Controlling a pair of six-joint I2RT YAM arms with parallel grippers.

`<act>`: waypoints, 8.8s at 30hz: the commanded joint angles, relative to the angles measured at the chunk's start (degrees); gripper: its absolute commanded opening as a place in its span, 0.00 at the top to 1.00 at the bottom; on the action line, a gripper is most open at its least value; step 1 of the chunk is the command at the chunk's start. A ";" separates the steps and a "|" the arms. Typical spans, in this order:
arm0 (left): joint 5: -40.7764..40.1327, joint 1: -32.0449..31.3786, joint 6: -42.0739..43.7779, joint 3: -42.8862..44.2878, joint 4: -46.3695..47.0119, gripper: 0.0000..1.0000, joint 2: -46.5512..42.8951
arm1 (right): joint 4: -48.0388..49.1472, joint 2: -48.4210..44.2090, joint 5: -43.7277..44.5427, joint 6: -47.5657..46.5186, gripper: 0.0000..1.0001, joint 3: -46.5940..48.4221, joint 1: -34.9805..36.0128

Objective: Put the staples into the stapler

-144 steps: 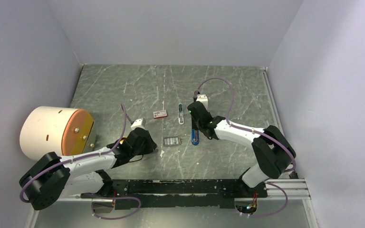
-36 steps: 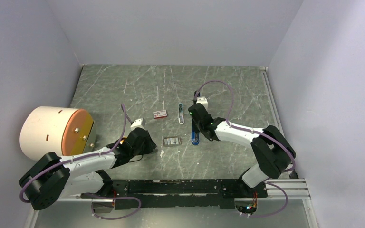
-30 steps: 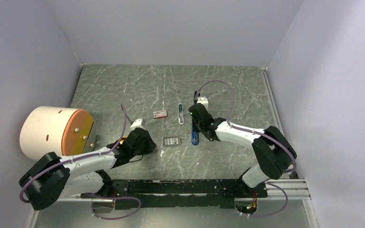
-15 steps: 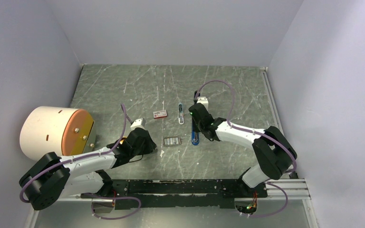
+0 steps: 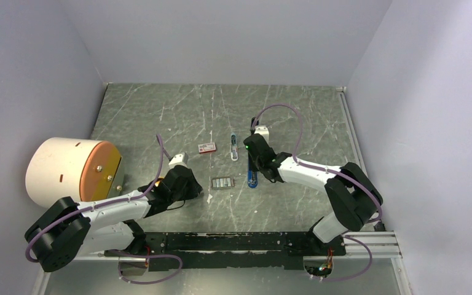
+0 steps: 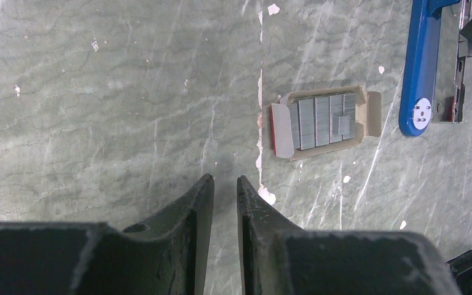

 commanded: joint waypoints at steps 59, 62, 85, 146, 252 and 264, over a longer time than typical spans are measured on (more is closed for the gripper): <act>-1.09 0.27 -0.35 0.32 0.95 0.74 0.57 | -1.46 -1.97 -1.11 1.37 0.82 -0.26 0.21; -1.01 0.23 -0.40 0.15 1.08 0.74 0.64 | -1.26 -1.49 -1.29 1.47 0.84 -0.40 0.21; -1.08 0.27 -0.56 -0.25 1.14 0.74 0.37 | -1.62 -0.37 -2.38 1.66 0.88 0.37 0.38; -1.44 0.27 -0.48 -0.39 1.04 0.74 0.22 | -0.06 -0.66 -0.54 -0.27 0.76 1.84 1.53; -9.67 0.80 -3.86 -9.10 -3.95 0.72 -13.26 | -52.39 36.51 31.79 16.00 0.67 44.27 14.74; -9.61 0.90 -3.68 -9.18 -3.58 0.72 -12.68 | -51.28 37.54 33.02 14.60 0.69 44.75 15.09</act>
